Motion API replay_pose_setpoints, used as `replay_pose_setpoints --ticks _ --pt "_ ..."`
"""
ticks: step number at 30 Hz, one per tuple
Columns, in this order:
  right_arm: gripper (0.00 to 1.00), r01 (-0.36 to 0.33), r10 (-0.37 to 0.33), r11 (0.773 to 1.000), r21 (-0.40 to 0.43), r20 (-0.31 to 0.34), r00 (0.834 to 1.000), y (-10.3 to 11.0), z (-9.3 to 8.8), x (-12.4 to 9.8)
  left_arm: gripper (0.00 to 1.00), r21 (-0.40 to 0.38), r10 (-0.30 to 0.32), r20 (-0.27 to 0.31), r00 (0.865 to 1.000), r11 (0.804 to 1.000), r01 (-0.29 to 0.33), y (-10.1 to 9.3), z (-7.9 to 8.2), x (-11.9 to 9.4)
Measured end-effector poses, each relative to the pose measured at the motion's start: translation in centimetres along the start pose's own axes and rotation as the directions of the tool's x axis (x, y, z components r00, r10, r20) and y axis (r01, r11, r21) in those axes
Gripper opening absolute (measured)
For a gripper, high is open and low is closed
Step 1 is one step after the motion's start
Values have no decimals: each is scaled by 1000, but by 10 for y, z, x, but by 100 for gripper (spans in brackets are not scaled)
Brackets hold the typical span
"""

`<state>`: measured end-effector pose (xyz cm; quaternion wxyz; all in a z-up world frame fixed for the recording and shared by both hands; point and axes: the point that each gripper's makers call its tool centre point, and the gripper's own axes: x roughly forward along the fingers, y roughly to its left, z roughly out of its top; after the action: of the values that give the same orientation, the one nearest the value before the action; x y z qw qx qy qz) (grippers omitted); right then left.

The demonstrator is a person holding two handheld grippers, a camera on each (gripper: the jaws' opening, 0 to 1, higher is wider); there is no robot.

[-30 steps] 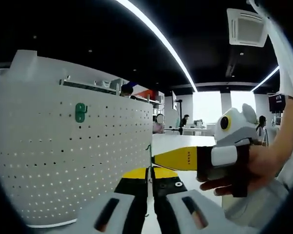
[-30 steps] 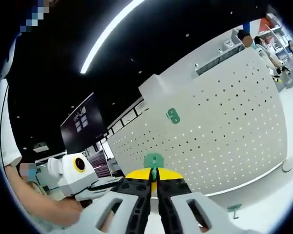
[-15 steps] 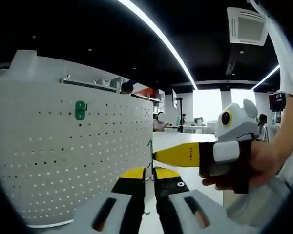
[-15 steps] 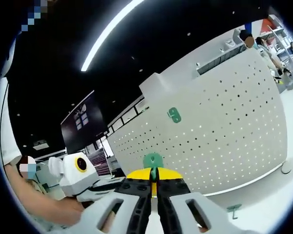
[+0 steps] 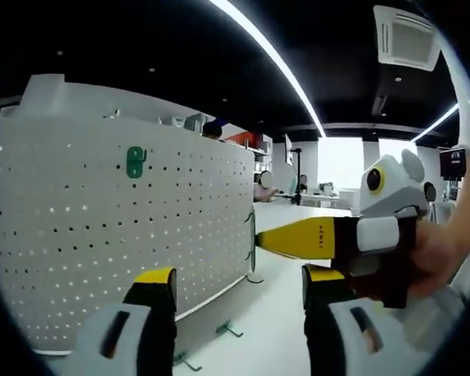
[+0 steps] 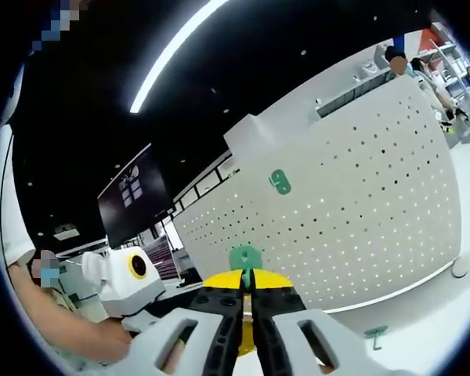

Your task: Insert the hook assembly into the mounting plate slot until the hook locks in place.

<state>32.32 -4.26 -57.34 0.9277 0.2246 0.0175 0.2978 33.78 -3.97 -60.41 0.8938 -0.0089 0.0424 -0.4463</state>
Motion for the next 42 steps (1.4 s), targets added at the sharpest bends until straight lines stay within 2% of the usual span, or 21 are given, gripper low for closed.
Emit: replay_pose_setpoints --ticks 5,10,14,17,20,28,37,42 --pt "0 -1 1 1000 4 -2 1000 0 -1 0 86 3 18 -11 1000 1000 -18 3 -2 1" --pt "0 4 -4 1000 -3 -9 1000 -1 0 0 84 -2 23 -13 1000 1000 -23 5 -2 0" --pt "0 26 -30 990 -140 -28 999 -2 8 2 83 -14 30 -7 1000 999 -30 7 -2 -1" --pt "0 80 -85 962 -260 -8 996 -6 18 2 83 -22 35 -12 999 999 -36 9 -3 -1" --pt "0 99 -122 937 -335 -48 991 -8 14 4 82 -24 40 -8 999 999 -41 10 -3 -2" --pt "0 125 -147 938 -323 -43 988 -14 17 8 80 -33 53 5 999 998 -53 12 2 -5" --pt "0 171 -187 933 -315 -19 982 -29 33 20 79 -48 79 17 997 996 -78 19 1 -17" --pt "0 192 -202 934 -301 -3 979 -36 43 28 78 -45 116 25 993 992 -115 27 1 -31"
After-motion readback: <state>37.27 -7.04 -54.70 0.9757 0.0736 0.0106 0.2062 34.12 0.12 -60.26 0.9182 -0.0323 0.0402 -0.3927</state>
